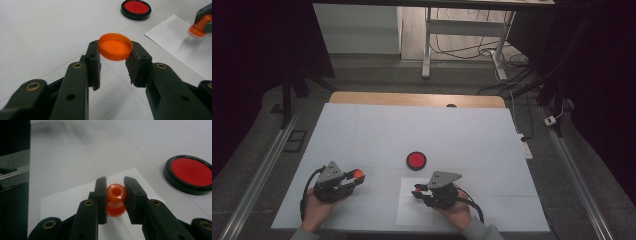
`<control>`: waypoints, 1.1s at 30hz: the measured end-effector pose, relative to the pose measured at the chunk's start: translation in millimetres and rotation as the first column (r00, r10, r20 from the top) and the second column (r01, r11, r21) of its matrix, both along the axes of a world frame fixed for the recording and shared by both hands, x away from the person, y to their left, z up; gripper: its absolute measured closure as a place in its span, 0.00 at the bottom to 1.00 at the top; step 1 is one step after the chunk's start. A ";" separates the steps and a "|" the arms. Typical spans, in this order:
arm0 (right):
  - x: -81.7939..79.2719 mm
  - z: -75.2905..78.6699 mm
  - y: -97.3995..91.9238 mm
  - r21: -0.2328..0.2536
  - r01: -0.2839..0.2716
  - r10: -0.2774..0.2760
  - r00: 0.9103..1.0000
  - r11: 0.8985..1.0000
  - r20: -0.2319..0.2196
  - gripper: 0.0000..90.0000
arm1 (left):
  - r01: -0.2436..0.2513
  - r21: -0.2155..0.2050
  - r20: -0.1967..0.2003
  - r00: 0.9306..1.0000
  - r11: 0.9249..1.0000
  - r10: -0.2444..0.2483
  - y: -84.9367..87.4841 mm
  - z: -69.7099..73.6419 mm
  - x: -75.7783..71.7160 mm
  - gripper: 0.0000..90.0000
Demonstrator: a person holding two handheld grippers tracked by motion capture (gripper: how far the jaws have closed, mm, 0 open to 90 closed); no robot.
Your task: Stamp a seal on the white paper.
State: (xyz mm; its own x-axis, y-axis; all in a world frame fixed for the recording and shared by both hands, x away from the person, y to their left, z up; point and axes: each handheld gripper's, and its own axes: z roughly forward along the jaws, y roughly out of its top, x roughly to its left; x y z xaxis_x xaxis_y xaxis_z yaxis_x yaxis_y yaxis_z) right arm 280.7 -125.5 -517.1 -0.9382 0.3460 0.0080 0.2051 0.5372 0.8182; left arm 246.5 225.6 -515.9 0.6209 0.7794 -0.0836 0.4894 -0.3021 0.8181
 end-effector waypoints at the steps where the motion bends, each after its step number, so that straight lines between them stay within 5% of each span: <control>1: -0.2 -1.1 0.2 -0.002 -0.002 0.002 1.000 1.000 0.000 0.80 | -0.001 0.000 0.000 1.000 1.000 0.001 -0.1 -0.1 0.1 0.72; 33: -3.2 -12.9 6.2 -0.068 -0.026 0.028 0.999 0.997 0.021 0.80 | 0.002 0.001 -0.002 1.000 1.000 -0.002 0.4 -0.5 0.0 0.72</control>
State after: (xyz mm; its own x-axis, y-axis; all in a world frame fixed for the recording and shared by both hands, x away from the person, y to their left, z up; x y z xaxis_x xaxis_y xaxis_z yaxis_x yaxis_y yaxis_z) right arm 277.5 -119.3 -530.0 -0.9468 0.3198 -0.0352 0.1724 0.5967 0.7838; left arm 246.5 226.0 -516.3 0.6219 0.7785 -0.0845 0.4907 -0.3033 0.8169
